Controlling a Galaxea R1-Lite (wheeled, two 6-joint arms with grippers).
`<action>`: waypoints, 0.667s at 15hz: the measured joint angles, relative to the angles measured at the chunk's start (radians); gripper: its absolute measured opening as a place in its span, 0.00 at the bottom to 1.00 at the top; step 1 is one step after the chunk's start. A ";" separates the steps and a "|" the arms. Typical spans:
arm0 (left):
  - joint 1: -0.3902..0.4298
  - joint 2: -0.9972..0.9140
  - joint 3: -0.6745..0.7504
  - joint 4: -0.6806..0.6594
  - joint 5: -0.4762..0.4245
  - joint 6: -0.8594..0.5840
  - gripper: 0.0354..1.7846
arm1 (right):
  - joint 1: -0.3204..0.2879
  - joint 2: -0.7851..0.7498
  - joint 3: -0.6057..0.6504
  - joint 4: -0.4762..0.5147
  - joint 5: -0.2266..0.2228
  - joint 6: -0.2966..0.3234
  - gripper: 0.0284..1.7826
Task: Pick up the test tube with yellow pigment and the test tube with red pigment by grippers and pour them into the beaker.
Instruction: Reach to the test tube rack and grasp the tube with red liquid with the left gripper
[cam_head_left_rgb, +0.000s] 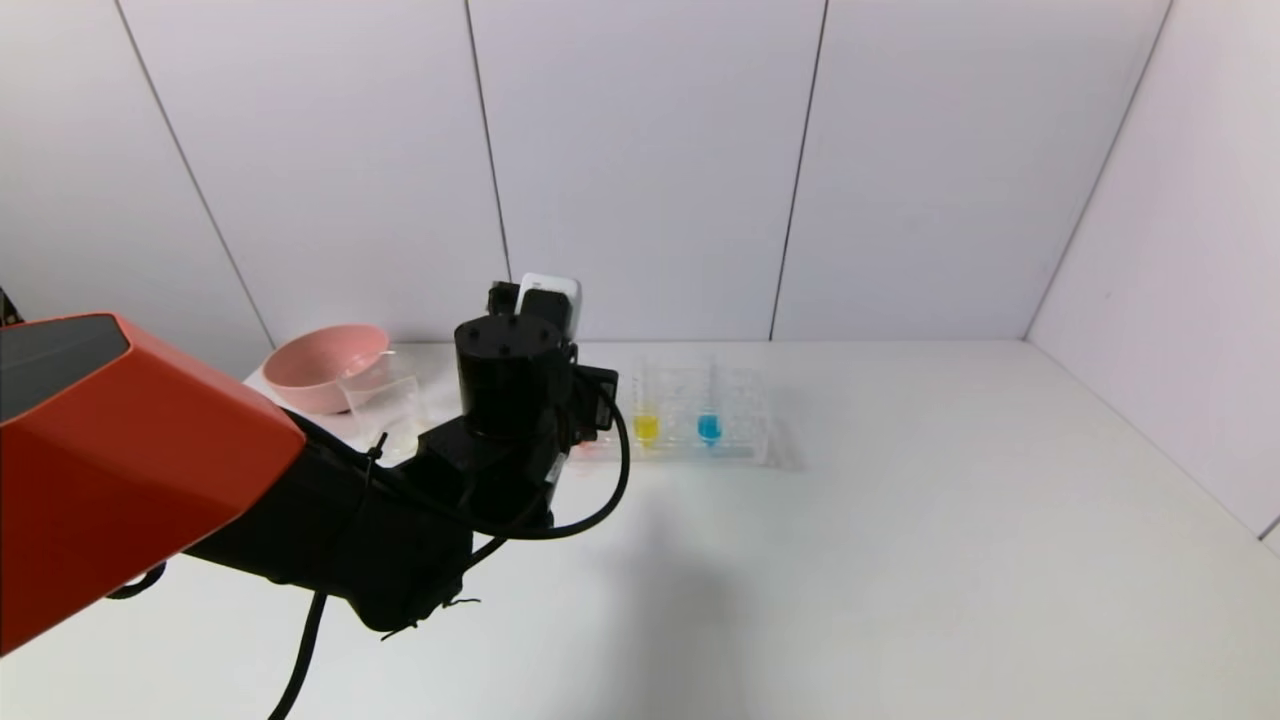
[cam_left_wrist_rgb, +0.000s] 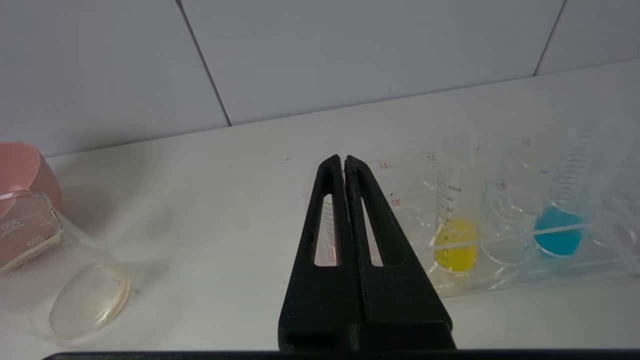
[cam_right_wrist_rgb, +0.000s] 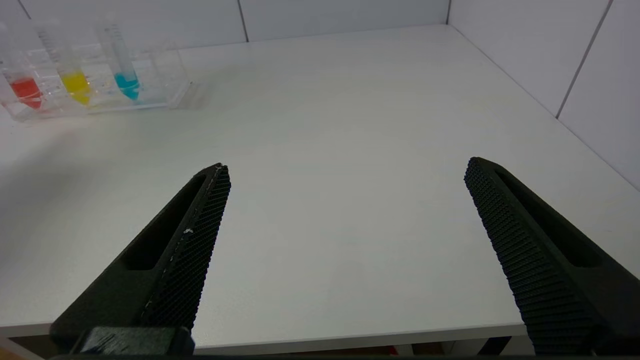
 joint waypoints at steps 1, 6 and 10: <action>-0.006 0.000 0.022 -0.006 0.006 -0.003 0.01 | 0.000 0.000 0.000 0.000 0.000 0.000 0.96; -0.019 0.010 0.089 -0.049 0.010 -0.030 0.15 | 0.000 0.000 0.000 0.000 0.000 0.000 0.96; -0.031 0.075 0.104 -0.119 0.023 -0.079 0.52 | 0.000 0.000 0.000 0.000 0.000 0.000 0.96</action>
